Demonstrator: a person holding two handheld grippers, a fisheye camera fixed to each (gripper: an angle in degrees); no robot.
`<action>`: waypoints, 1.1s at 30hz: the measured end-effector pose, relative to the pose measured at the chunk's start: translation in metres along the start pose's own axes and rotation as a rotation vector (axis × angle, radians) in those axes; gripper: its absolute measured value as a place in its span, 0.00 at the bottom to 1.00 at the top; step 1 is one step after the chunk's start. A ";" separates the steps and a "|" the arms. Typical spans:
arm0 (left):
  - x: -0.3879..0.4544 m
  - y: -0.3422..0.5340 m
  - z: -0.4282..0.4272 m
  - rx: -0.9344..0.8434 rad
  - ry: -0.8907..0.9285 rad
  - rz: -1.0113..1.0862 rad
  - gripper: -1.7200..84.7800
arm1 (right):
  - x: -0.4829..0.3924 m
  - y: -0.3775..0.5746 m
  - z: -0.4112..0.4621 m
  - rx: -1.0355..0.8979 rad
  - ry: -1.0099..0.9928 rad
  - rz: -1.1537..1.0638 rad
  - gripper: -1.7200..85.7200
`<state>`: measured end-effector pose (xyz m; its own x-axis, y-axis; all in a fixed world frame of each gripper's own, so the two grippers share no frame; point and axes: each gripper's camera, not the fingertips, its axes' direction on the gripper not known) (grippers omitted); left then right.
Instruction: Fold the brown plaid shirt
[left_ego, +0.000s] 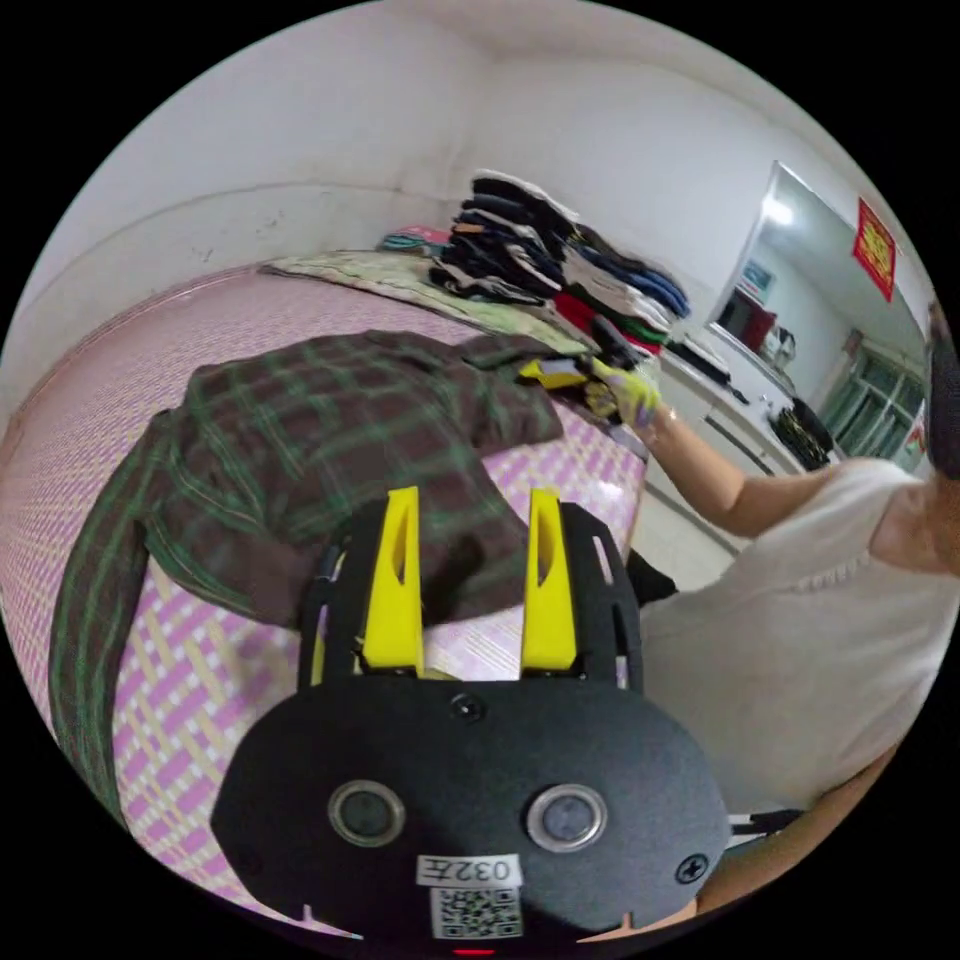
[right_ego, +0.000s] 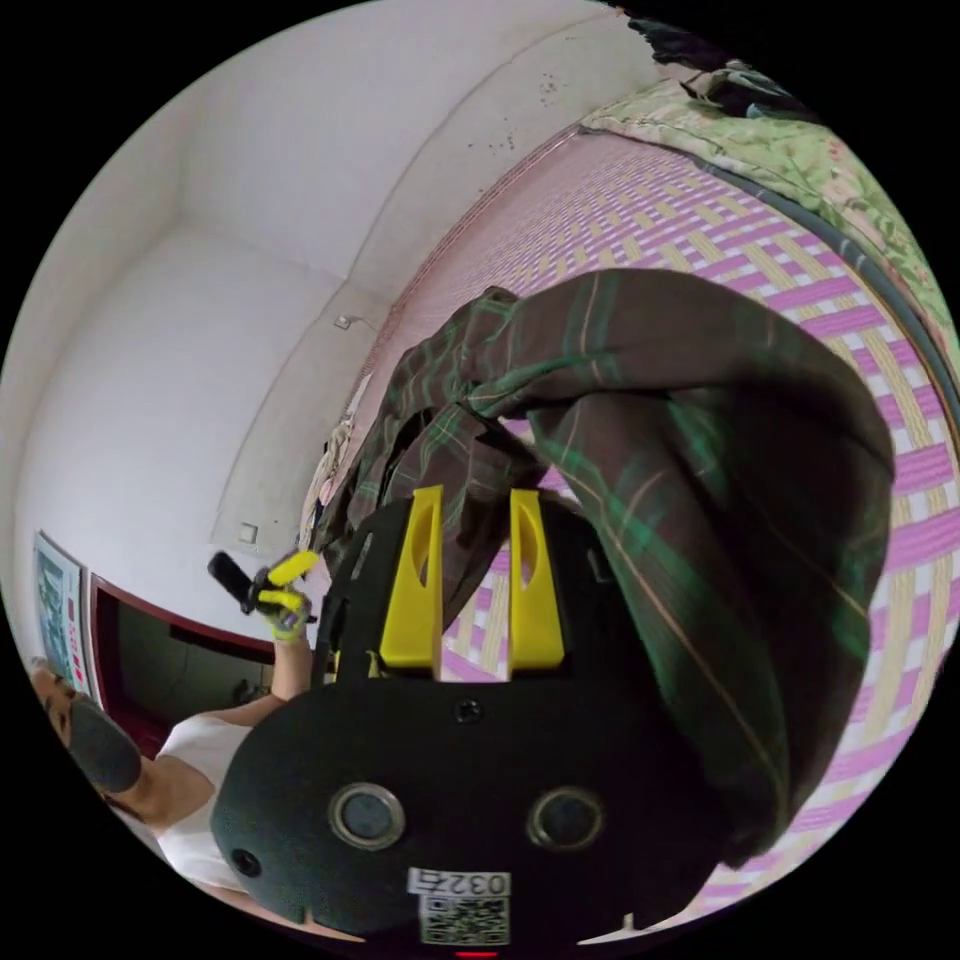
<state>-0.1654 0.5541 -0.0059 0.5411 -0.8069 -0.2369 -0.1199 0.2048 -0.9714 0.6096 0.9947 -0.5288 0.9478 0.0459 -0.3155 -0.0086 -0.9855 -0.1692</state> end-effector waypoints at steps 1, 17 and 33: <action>0.010 0.009 0.004 -0.016 -0.018 0.018 0.16 | 0.001 0.001 0.002 -0.001 0.000 0.003 0.12; -0.019 0.143 -0.141 0.308 -0.109 -0.082 0.06 | -0.115 0.144 -0.094 0.280 -0.071 -0.824 0.01; -0.084 0.402 -0.212 0.565 -0.026 -0.474 0.01 | -0.018 0.270 -0.066 -0.045 -0.019 -0.628 0.11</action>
<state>-0.4352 0.5867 -0.3795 0.4490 -0.8676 0.2138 0.5751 0.0975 -0.8123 0.6110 0.7168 -0.5074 0.7618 0.6207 -0.1852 0.5619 -0.7755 -0.2879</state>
